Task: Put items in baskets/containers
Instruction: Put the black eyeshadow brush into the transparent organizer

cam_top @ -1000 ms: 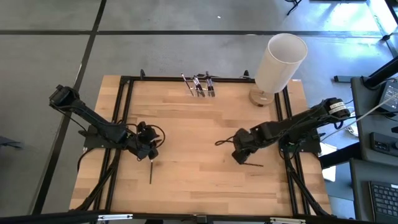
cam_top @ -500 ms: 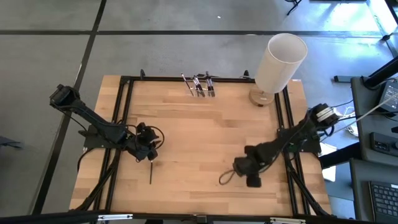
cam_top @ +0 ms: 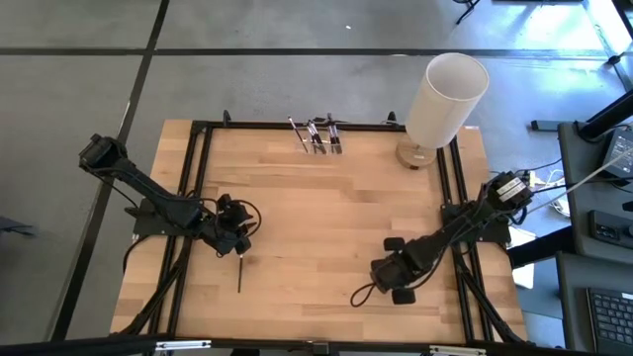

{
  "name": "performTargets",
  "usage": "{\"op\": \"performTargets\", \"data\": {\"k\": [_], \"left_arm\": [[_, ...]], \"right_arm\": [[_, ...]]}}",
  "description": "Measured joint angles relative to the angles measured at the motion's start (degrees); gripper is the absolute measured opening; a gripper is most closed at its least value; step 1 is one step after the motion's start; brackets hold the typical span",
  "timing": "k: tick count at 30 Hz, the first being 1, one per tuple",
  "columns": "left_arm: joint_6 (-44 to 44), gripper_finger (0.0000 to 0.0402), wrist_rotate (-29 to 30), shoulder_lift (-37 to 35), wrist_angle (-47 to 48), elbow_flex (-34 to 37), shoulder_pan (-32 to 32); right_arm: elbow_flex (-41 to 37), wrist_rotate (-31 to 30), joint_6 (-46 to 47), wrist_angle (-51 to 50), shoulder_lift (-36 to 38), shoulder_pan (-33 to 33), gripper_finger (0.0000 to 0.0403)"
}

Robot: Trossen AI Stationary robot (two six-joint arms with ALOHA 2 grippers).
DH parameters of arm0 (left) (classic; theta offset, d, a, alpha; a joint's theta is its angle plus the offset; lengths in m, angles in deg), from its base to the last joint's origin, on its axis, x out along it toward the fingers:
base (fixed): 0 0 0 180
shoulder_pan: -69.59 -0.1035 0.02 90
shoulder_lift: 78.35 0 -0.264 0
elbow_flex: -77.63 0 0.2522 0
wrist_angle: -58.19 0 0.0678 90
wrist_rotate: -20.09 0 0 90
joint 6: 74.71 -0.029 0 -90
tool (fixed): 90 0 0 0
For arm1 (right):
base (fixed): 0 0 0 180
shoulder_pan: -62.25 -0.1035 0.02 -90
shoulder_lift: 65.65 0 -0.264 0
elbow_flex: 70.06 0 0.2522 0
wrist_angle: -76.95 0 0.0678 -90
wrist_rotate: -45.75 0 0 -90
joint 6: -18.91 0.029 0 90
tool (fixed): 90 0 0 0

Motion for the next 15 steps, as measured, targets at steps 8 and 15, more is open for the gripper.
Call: {"op": "performTargets", "data": {"k": [8,15], "left_arm": [[0.0,0.0102,0.0,0.0,0.01,0.0,0.0],[-0.04,0.0102,0.01,0.0,0.0,0.0,0.0]], "right_arm": [[0.07,-4.28,5.15,0.66,-2.26,-0.14,0.0018],[1.01,-7.36,9.56,0.89,-2.34,1.69,0.0024]]}}
